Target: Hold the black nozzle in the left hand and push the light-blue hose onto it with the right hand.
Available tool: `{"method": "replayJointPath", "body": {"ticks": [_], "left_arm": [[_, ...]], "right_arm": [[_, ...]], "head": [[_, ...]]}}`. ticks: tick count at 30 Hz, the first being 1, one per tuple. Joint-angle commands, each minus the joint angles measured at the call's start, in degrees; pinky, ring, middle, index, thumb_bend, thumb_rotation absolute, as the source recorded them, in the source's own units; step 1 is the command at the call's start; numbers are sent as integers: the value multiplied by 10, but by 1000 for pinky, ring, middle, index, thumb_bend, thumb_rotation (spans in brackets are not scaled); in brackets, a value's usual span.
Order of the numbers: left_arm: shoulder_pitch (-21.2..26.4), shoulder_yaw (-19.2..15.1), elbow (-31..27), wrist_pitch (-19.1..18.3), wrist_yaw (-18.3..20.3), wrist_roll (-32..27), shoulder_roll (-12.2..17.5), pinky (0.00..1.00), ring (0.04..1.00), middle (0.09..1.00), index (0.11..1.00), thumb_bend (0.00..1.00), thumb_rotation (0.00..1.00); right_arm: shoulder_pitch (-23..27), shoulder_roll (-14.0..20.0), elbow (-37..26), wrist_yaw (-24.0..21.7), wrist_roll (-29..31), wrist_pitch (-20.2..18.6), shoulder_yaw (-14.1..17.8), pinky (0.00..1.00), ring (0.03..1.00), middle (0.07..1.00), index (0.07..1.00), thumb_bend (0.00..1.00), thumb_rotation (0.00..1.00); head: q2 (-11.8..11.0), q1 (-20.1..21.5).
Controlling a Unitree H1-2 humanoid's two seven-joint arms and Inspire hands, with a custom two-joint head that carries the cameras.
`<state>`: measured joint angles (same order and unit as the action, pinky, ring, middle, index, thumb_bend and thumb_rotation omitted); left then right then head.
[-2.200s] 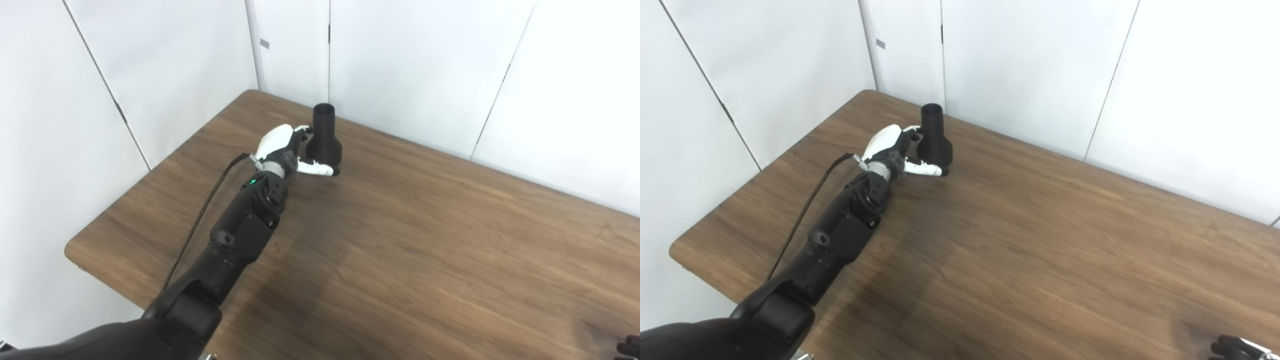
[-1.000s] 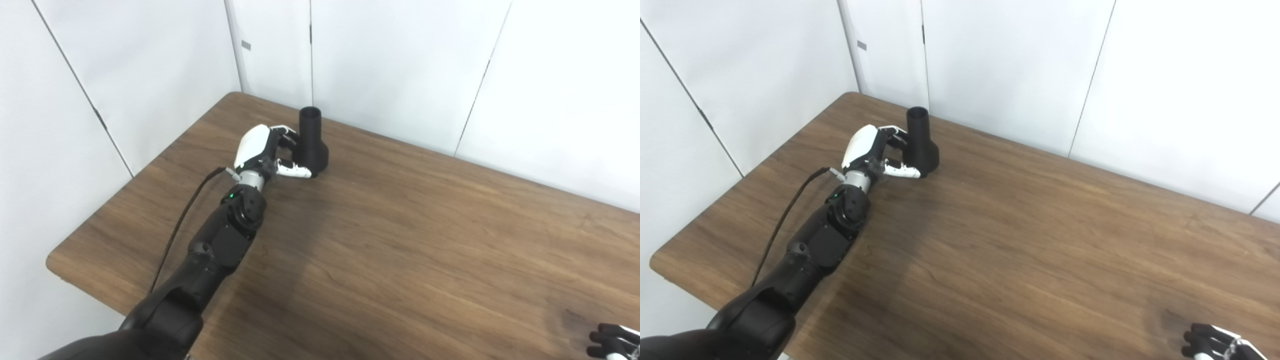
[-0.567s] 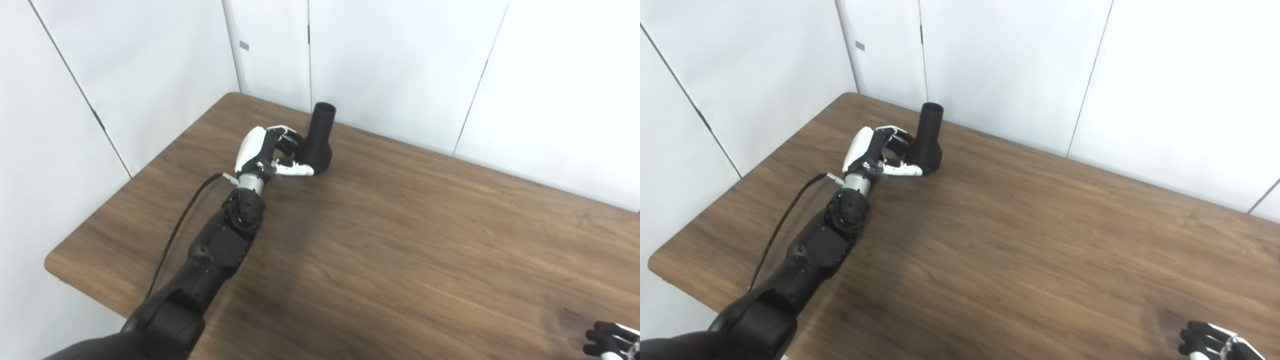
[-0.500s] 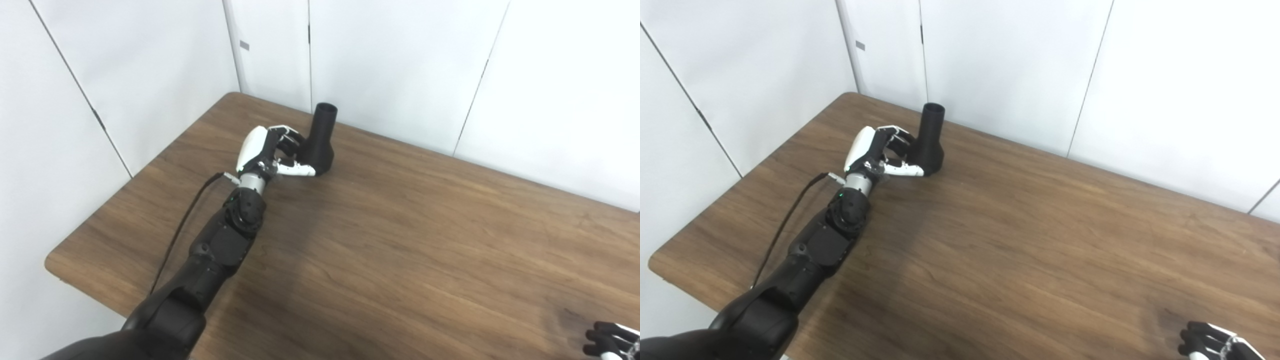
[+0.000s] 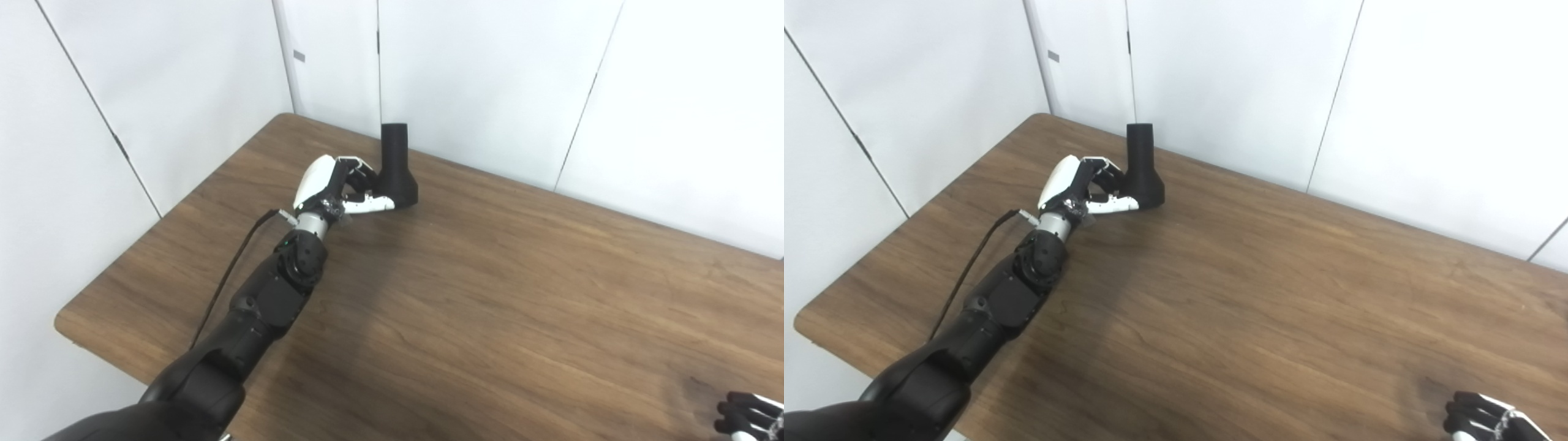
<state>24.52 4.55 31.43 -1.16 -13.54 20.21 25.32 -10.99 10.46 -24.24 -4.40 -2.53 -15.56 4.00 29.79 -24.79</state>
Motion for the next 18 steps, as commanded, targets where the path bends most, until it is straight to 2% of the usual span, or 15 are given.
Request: {"method": "replayJointPath", "body": {"ticks": [1, 5, 7, 8, 10, 11, 13, 18], "left_arm": [[-34, 30, 26, -20, 48, 6, -20, 491, 530, 520, 483, 523, 20], [-34, 43, 48, 18, 26, 22, -17, 413, 458, 506, 468, 523, 0], [-34, 52, 54, 24, 19, 34, -15, 346, 403, 480, 479, 525, 0], [-35, 61, 56, 25, 15, 46, -12, 348, 405, 479, 480, 525, 0], [-35, 79, 62, 31, 7, 70, -7, 547, 497, 514, 462, 522, 0], [-35, 85, 65, 34, 3, 75, -5, 643, 508, 516, 457, 522, 0], [-37, 96, 70, 45, -6, 87, -4, 742, 511, 515, 453, 522, 0], [-45, 111, 85, 76, -28, 99, -5, 705, 466, 501, 462, 524, 0]], "right_arm": [[7, 3, -19, -1, 3, 12, 2, 459, 587, 617, 612, 149, 294], [9, 0, -23, 0, 5, 7, 1, 458, 584, 617, 610, 143, 275], [10, -2, -23, 1, 6, 6, 0, 450, 579, 614, 606, 149, 271], [10, -2, -23, 2, 6, 6, 0, 446, 576, 611, 603, 152, 272], [12, -3, -23, 1, 7, 5, 0, 443, 573, 610, 601, 157, 280], [12, -3, -23, 0, 7, 5, 0, 442, 573, 610, 601, 158, 296], [13, -2, -24, 0, 7, 1, 0, 439, 572, 609, 602, 167, 332], [15, -3, -24, 1, 6, -5, -1, 440, 576, 612, 606, 176, 363]], "head": [[1, 3], [2, 5], [2, 6], [2, 7], [2, 7], [1, 7], [1, 7], [2, 10]]}}
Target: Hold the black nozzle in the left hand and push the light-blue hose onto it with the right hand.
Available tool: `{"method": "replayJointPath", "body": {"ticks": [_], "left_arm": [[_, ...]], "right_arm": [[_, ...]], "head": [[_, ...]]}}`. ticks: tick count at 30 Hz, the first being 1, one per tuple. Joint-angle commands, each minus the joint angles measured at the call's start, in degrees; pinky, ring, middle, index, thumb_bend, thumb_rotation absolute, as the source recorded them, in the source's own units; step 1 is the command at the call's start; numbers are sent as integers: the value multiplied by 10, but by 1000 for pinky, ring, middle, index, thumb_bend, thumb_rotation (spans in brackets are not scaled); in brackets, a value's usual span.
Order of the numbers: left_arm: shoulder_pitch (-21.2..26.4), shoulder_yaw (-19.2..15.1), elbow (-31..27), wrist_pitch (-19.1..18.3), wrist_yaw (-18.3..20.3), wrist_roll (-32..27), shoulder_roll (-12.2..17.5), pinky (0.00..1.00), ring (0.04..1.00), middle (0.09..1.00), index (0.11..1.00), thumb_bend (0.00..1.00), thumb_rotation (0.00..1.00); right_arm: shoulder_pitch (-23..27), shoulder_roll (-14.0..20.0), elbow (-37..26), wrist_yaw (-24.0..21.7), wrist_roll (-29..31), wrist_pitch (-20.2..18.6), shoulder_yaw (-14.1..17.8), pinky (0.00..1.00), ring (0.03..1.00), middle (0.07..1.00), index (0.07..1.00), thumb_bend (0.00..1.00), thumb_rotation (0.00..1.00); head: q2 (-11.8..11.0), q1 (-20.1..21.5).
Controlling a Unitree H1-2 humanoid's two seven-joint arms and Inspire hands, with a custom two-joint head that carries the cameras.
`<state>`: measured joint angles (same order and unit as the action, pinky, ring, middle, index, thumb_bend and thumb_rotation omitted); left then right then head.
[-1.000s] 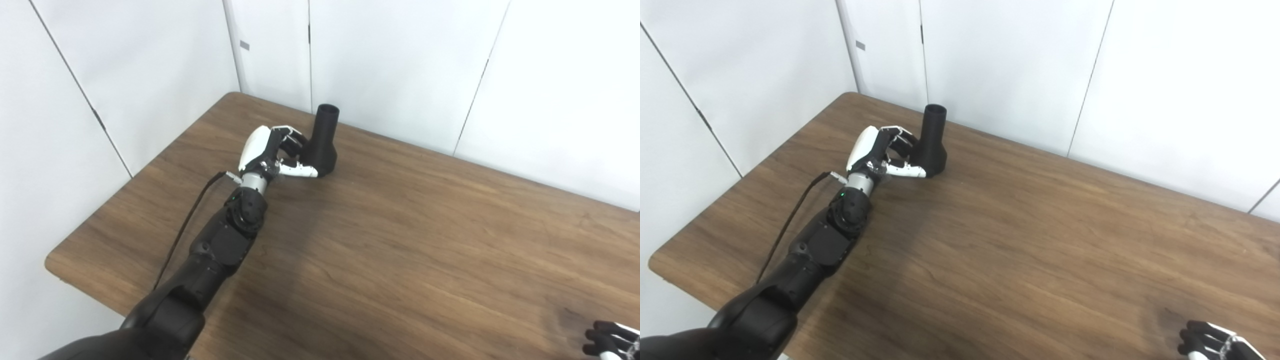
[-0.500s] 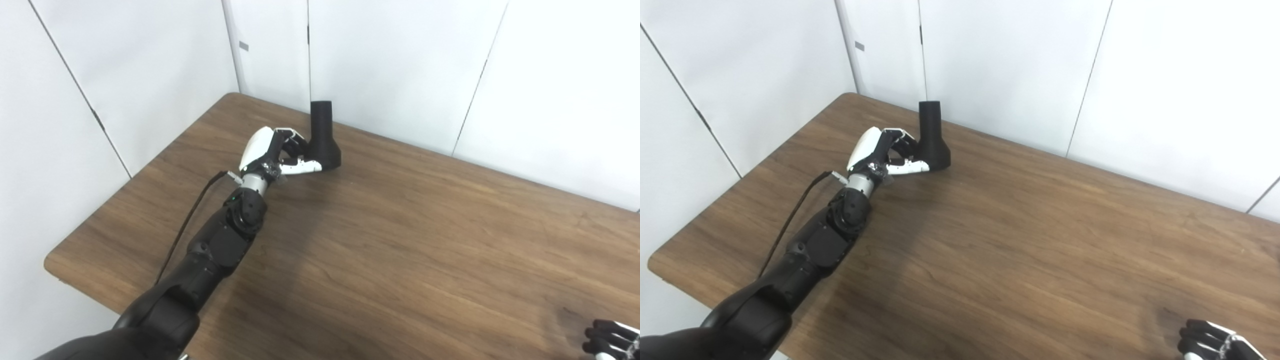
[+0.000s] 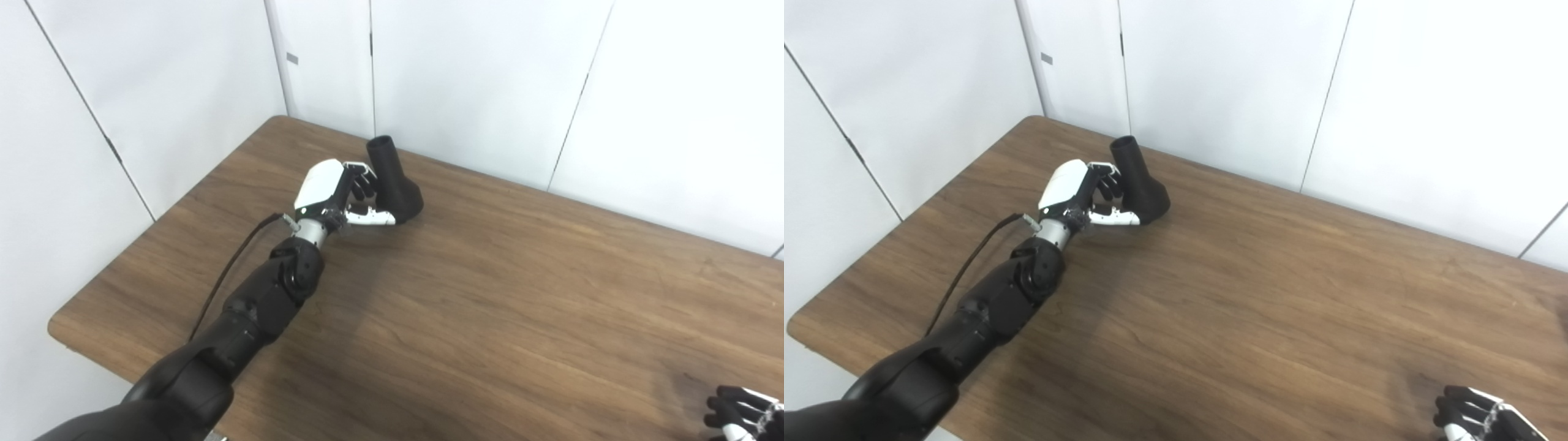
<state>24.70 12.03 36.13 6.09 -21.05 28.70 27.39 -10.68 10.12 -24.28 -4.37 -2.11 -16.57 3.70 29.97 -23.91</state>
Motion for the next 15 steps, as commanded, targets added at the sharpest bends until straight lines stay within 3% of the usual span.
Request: {"method": "replayJointPath", "body": {"ticks": [1, 3, 8, 15], "left_arm": [[-49, 39, 42, 14, 42, 15, -26, 697, 457, 501, 461, 524, 0], [-55, 44, 45, 28, 31, 18, -28, 698, 429, 490, 470, 525, 0], [-69, 63, 41, 50, 18, 32, -33, 732, 500, 468, 466, 505, 0], [-81, 86, 27, 67, 9, 59, -34, 730, 511, 462, 473, 503, 0]], "right_arm": [[12, 0, -24, 1, 2, 7, 2, 442, 578, 614, 607, 177, 363], [14, 0, -25, 3, -2, 7, 0, 443, 578, 614, 604, 174, 361], [16, 0, -24, 5, -12, 16, -3, 434, 573, 612, 599, 170, 381], [20, -1, -30, 4, -8, 12, 0, 447, 578, 612, 602, 183, 393]], "head": [[1, 4], [2, 7], [3, 16], [4, 26]]}}
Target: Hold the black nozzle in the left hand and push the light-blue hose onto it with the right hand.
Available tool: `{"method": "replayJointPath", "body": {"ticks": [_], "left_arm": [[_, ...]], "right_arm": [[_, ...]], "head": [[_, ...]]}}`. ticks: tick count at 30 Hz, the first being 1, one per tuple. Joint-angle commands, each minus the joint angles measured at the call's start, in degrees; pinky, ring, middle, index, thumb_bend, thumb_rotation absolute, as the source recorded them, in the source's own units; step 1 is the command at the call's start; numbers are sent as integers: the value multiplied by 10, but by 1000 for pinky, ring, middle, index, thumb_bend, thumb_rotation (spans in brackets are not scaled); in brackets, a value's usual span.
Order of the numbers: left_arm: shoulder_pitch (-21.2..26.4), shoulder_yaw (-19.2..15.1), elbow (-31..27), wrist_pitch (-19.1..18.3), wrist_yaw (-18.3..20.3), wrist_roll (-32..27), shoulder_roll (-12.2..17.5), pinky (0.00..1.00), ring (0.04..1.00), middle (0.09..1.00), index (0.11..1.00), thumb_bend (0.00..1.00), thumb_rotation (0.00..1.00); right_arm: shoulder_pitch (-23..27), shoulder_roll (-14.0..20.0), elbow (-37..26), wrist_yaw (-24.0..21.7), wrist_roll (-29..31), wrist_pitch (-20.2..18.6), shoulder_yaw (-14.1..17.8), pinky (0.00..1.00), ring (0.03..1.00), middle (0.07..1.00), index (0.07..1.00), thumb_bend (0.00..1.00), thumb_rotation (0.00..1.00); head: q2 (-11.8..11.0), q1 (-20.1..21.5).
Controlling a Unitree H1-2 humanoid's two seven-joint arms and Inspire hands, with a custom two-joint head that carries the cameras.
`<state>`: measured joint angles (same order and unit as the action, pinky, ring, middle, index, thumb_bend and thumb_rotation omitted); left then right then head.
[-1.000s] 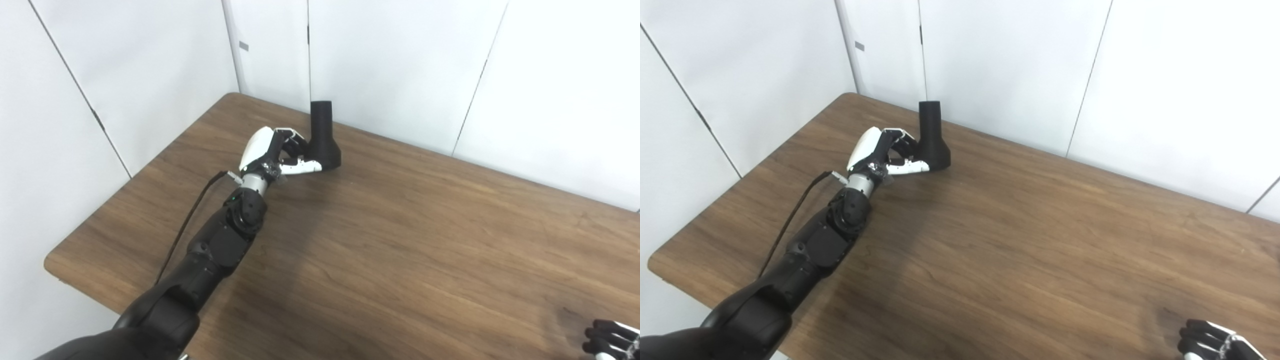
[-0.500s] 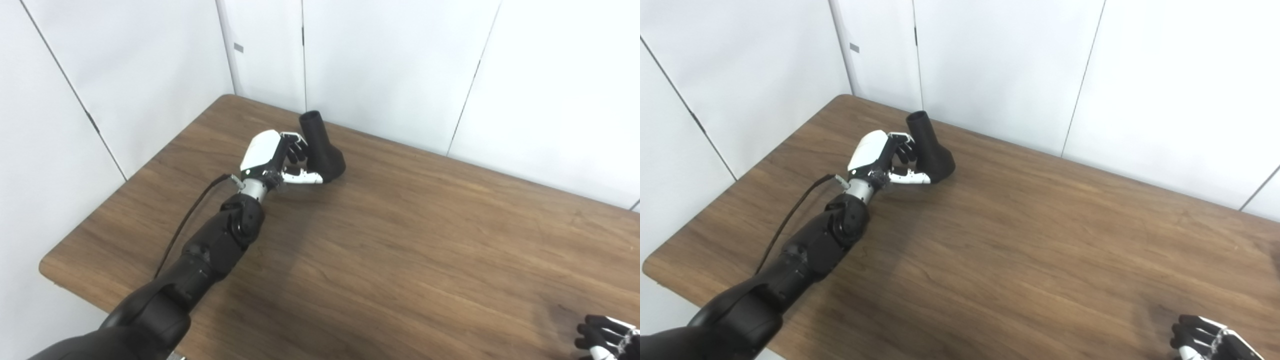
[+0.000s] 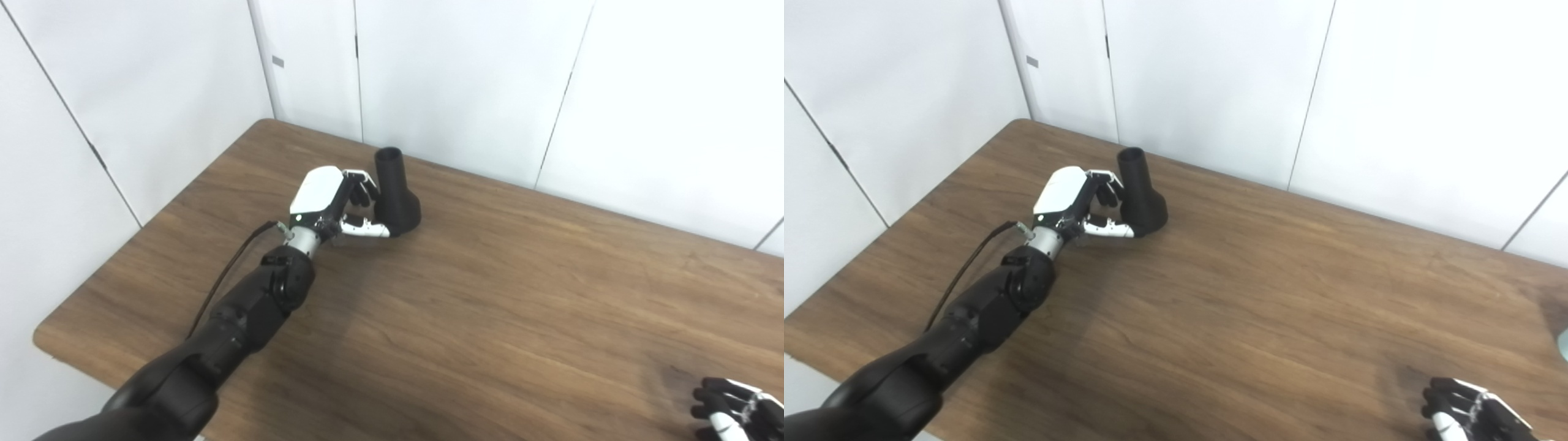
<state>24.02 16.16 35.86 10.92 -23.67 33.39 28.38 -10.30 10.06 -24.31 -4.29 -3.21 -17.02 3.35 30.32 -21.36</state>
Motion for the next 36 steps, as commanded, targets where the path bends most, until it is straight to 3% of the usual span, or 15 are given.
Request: {"method": "replayJointPath", "body": {"ticks": [1, 9, 16, 25, 29, 31, 32, 33, 34, 36], "left_arm": [[-76, 47, 26, 18, 38, 15, -43, 734, 512, 459, 478, 503, 0], [-85, 69, 7, 36, 36, 42, -35, 739, 510, 452, 485, 503, 0], [-86, 98, 1, 60, 8, 82, -32, 735, 481, 450, 494, 505, 0], [-87, 103, 4, 59, 25, 77, -39, 756, 483, 445, 500, 504, 0], [-93, 87, -12, 20, 60, 51, -36, 770, 487, 460, 503, 516, 0], [-97, 77, -24, -5, 83, 34, -35, 760, 546, 499, 493, 521, 41], [-99, 71, -31, -21, 96, 25, -35, 755, 570, 520, 527, 756, 107], [-100, 66, -36, -34, 104, 17, -36, 742, 604, 554, 570, 876, 159], [-101, 62, -40, -44, 109, 13, -36, 677, 623, 591, 617, 950, 212], [-101, 56, -45, -66, 116, 10, -35, 611, 635, 636, 681, 988, 272]], "right_arm": [[16, 0, -30, 4, 1, 16, 3, 449, 578, 612, 603, 183, 393], [18, -2, -36, 6, 5, 11, 9, 447, 573, 609, 598, 186, 391], [24, -3, -54, 7, 12, -9, 24, 430, 555, 599, 589, 211, 375], [21, 6, -65, 3, 12, -26, 37, 415, 547, 593, 582, 285, 428], [20, 4, -57, 3, 11, -19, 39, 410, 540, 585, 575, 315, 435], [20, 4, -56, 2, 12, -21, 40, 412, 542, 587, 575, 339, 442], [20, 4, -55, 2, 12, -20, 40, 413, 543, 588, 576, 344, 443], [19, 4, -54, 3, 10, -19, 39, 414, 543, 588, 576, 342, 442], [19, 3, -54, 3, 9, -19, 39, 415, 544, 589, 577, 338, 440], [19, 2, -53, 3, 10, -19, 39, 414, 544, 588, 576, 338, 437]], "head": [[0, 2], [3, 11], [3, 21], [-1, 26], [-3, 26], [-3, 26], [-3, 26], [-3, 27], [-3, 27], [-4, 27]]}}
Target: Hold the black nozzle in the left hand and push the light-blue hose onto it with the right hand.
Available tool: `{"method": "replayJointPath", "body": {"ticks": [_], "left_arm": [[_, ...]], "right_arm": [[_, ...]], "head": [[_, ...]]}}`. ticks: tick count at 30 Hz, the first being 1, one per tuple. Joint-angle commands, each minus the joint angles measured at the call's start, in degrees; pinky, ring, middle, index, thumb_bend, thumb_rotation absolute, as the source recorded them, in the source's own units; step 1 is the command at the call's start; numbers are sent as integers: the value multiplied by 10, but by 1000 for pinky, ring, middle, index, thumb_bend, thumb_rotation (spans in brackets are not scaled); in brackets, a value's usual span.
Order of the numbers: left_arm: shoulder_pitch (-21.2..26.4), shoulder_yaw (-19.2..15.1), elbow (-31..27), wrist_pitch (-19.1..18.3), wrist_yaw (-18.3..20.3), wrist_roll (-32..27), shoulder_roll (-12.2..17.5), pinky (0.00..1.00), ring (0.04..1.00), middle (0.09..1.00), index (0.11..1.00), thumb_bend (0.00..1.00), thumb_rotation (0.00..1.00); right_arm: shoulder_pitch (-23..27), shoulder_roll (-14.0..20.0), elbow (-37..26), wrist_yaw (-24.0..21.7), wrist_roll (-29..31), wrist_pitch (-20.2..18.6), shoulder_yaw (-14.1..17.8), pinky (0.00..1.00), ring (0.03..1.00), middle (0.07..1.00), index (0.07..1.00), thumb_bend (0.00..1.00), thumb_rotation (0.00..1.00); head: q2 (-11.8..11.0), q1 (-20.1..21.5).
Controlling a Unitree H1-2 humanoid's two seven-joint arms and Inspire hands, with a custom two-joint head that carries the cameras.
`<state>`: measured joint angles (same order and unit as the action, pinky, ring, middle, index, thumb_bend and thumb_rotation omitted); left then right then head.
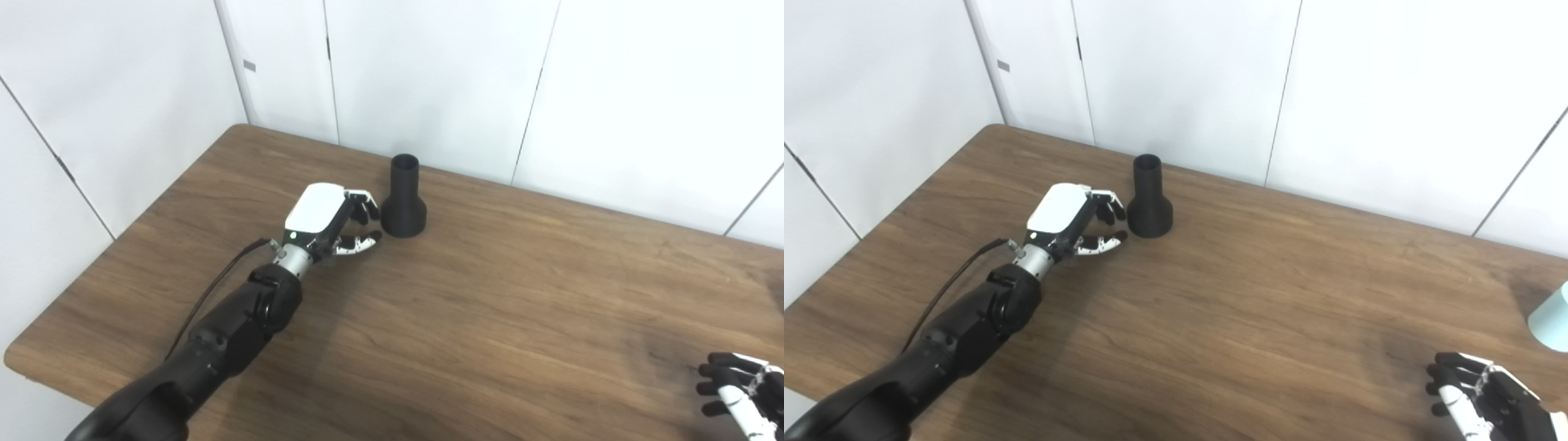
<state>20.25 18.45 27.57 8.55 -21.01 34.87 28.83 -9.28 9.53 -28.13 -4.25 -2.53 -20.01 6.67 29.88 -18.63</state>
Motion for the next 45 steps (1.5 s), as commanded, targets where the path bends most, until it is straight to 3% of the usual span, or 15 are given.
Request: {"method": "replayJointPath", "body": {"ticks": [1, 6, 17, 22, 30, 39, 45], "left_arm": [[-63, 32, 37, -50, 92, -5, -40, 573, 634, 666, 726, 996, 314], [-62, 15, 42, -78, 99, -15, -45, 536, 634, 711, 801, 1000, 369], [-59, 1, 18, -127, 183, -69, -38, 790, 887, 941, 966, 1000, 418], [-41, -3, 20, -139, 189, -73, -41, 821, 899, 939, 952, 1000, 453], [-6, 13, 5, -177, 232, -70, -44, 990, 915, 922, 924, 1000, 454], [29, 11, 12, -238, 255, -84, -75, 1000, 891, 882, 884, 1000, 432], [46, 18, 25, -256, 260, -80, -87, 1000, 906, 892, 902, 1000, 428]], "right_arm": [[8, 7, -15, 3, 3, 11, 6, 414, 544, 589, 577, 338, 436], [8, 8, -12, 3, 2, 12, 5, 418, 545, 593, 579, 338, 434], [5, -3, -17, 5, 4, 6, 0, 429, 557, 602, 588, 290, 381], [4, -6, -18, 6, 2, 5, -3, 443, 572, 613, 598, 268, 359], [3, -6, -17, 6, 3, 6, -4, 449, 571, 609, 595, 253, 335], [2, -6, -18, 7, -2, 6, -9, 454, 575, 613, 604, 234, 309], [0, -8, -20, 7, 1, 11, -8, 450, 574, 613, 605, 219, 250]], "head": [[1, 0], [1, 0], [1, 3], [0, 6], [0, 10], [1, 16], [2, 17]]}}
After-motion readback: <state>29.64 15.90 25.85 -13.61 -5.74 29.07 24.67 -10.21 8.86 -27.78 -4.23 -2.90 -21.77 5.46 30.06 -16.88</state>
